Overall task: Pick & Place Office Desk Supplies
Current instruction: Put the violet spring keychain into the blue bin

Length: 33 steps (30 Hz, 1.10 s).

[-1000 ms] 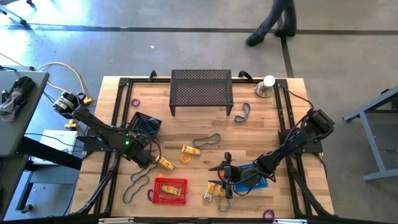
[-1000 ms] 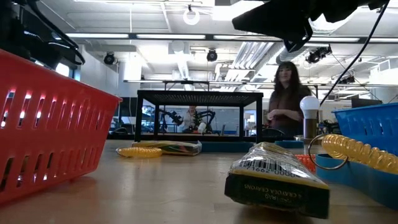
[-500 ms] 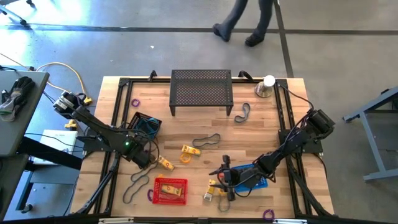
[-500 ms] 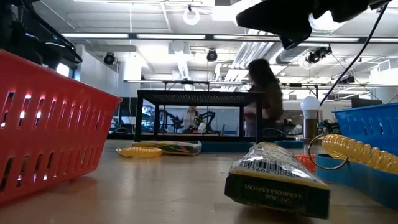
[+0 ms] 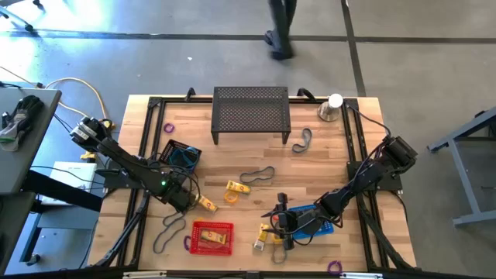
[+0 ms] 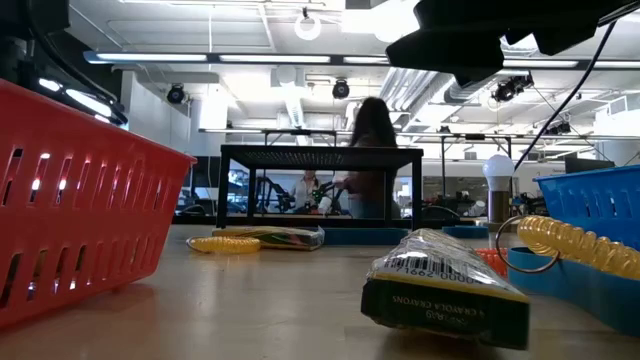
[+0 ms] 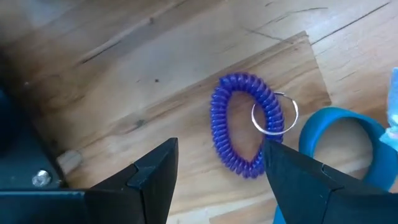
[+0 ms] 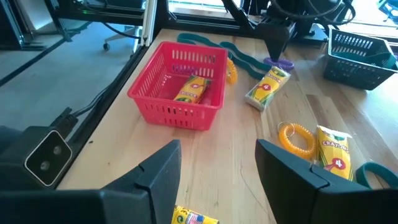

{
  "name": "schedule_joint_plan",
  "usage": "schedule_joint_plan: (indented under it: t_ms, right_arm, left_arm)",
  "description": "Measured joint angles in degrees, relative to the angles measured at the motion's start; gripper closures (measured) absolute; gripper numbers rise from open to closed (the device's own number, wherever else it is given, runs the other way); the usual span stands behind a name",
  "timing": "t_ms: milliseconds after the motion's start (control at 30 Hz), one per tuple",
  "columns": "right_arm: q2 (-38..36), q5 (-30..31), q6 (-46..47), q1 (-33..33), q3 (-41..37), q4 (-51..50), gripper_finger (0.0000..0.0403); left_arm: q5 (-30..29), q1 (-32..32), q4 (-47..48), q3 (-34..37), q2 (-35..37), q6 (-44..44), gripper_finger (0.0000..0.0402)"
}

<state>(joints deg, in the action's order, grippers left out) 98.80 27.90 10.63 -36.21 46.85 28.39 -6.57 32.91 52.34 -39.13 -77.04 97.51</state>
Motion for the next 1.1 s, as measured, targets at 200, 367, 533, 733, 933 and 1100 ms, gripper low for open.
schedule_joint_plan:
  t_ms: [200, 367, 533, 733, 933, 1100]
  right_arm:
    - [0.0, 0.0, 0.0, 0.0, 0.0, -0.4, 0.0207]
    - [0.0, 0.0, 0.0, 0.0, 0.0, -0.4, 0.0207]
    - [0.0, 0.0, 0.0, 0.0, 0.0, -0.4, 0.0207]
    - [0.0, 0.0, 0.0, 0.0, 0.0, -0.4, 0.0207]
    - [0.0, 0.0, 0.0, 0.0, 0.0, -0.4, 0.0207]
    - [0.0, 0.0, 0.0, 0.0, 0.0, -0.4, 0.0207]
  left_arm:
    - [1.5, 0.0, -0.5, 0.0, -3.5, -0.1, 0.0179]
    - [1.9, -0.3, -1.0, -0.2, -5.4, -0.5, 0.0186]
    - [1.9, -0.3, -1.4, -0.2, -5.5, 1.3, 0.0208]
    - [1.9, -0.3, -2.3, -0.2, -5.6, 2.5, 0.0279]
    - [1.9, -0.3, -3.5, -0.1, -5.6, 2.5, 0.0367]
    - [0.7, -0.3, -3.5, -0.2, -5.5, 3.1, 0.0392]
